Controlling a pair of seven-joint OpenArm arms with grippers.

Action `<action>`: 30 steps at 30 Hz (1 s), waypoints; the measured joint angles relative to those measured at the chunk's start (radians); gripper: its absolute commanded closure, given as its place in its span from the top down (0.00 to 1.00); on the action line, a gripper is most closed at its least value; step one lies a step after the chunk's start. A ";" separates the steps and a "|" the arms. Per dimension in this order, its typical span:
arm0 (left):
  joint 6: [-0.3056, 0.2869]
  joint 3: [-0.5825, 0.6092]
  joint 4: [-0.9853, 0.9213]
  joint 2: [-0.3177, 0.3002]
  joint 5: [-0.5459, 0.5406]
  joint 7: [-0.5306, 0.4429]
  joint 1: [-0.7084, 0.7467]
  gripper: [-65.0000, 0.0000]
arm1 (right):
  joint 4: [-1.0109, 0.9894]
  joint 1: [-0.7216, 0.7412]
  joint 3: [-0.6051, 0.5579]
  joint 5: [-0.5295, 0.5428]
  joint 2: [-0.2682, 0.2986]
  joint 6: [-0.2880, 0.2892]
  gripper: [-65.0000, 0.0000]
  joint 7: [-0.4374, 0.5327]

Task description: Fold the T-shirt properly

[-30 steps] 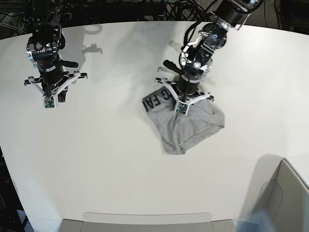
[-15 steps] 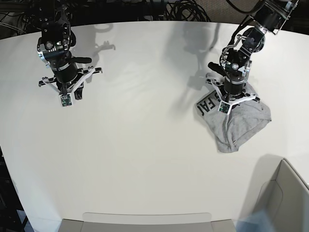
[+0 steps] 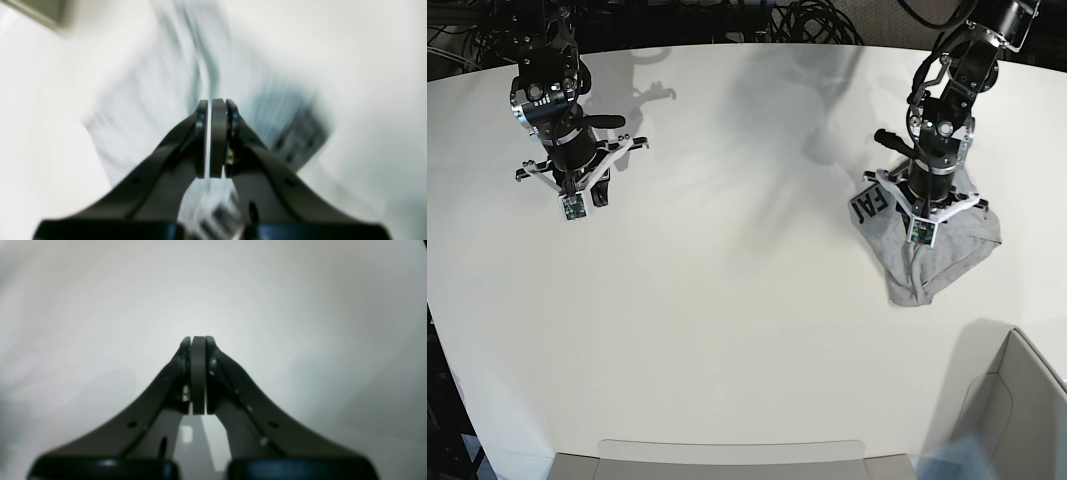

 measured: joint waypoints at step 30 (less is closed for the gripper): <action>0.011 -0.442 0.217 0.249 0.011 -0.098 0.848 0.03 | 0.035 -0.552 -0.113 0.001 0.011 -0.009 0.00 0.104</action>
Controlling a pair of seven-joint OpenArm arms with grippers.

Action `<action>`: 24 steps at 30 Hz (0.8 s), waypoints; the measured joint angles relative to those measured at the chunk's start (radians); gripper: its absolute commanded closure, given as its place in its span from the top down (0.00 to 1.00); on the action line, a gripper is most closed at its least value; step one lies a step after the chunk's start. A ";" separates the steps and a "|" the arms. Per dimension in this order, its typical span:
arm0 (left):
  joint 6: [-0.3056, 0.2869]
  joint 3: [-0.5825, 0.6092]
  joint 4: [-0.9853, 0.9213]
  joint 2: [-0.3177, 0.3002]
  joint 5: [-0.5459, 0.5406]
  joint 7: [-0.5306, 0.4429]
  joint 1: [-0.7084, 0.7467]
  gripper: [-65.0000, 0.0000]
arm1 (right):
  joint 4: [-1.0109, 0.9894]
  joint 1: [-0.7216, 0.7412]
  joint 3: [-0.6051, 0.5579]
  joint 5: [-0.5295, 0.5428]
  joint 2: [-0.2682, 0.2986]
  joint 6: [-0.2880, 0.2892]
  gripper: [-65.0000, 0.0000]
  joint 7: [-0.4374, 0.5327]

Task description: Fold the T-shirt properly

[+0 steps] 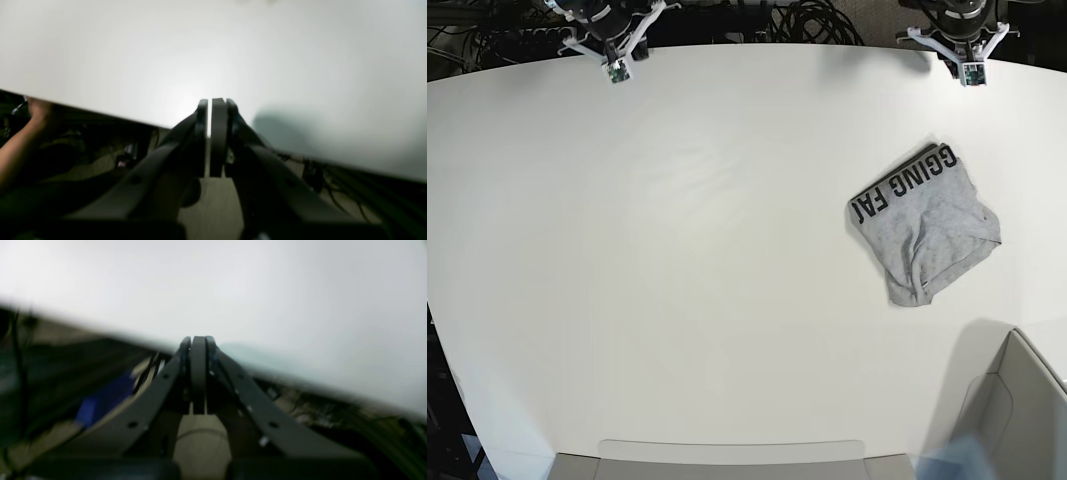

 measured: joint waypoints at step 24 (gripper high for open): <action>0.003 0.010 -0.506 0.050 -0.006 0.008 -0.021 0.03 | -0.415 -0.024 -0.015 0.229 0.131 -0.008 0.00 0.025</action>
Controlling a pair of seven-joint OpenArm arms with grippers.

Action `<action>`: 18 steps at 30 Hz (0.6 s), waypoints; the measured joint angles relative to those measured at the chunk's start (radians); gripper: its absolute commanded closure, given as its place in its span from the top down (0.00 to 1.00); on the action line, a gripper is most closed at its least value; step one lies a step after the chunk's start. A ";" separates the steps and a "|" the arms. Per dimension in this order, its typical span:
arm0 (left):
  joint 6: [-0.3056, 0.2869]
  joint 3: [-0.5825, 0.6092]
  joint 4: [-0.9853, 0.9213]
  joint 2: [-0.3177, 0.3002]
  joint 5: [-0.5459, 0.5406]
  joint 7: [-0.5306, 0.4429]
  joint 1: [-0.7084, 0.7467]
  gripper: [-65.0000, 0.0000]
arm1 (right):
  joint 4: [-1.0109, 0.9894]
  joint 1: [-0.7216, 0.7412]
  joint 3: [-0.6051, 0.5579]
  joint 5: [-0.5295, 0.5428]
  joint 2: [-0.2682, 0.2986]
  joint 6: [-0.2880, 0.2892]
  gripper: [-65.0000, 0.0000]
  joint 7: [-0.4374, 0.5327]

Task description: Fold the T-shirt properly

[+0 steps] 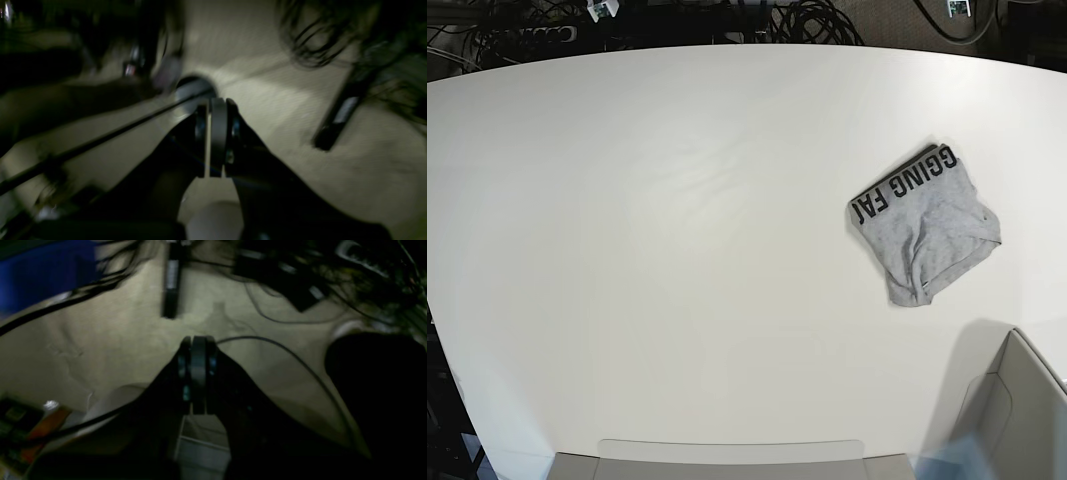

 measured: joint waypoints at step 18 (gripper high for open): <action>-0.008 0.315 -0.583 -0.001 0.012 -0.039 -0.306 0.03 | -0.658 0.314 -0.373 0.011 0.029 0.008 0.00 0.226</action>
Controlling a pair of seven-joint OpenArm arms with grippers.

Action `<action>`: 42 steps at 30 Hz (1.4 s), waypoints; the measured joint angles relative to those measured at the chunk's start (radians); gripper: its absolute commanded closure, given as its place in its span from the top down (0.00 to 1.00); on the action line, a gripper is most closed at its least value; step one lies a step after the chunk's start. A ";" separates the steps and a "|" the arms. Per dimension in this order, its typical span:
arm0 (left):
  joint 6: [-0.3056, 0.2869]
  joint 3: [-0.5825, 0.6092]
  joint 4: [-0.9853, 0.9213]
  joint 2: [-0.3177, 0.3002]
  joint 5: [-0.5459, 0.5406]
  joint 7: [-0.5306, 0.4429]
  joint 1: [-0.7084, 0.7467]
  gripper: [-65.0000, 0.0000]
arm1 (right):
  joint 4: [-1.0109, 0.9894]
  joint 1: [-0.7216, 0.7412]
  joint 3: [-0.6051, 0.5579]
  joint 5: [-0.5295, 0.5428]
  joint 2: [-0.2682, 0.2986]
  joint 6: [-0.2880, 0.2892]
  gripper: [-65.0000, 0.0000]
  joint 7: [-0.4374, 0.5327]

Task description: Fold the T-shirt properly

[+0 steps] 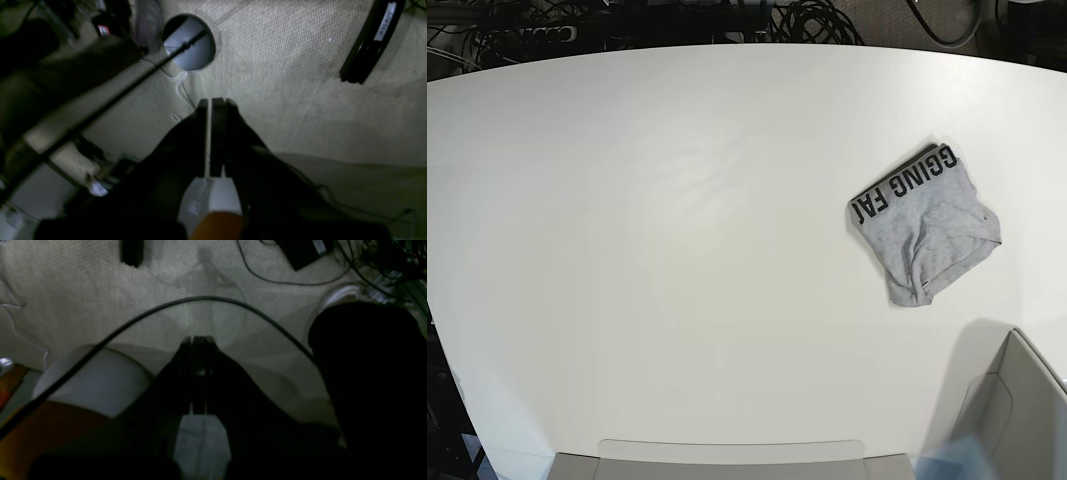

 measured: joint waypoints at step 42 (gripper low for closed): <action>-0.005 0.401 -0.809 0.051 0.002 -0.639 -0.348 0.03 | -0.698 0.257 -0.422 -0.343 -0.043 -0.008 0.00 0.729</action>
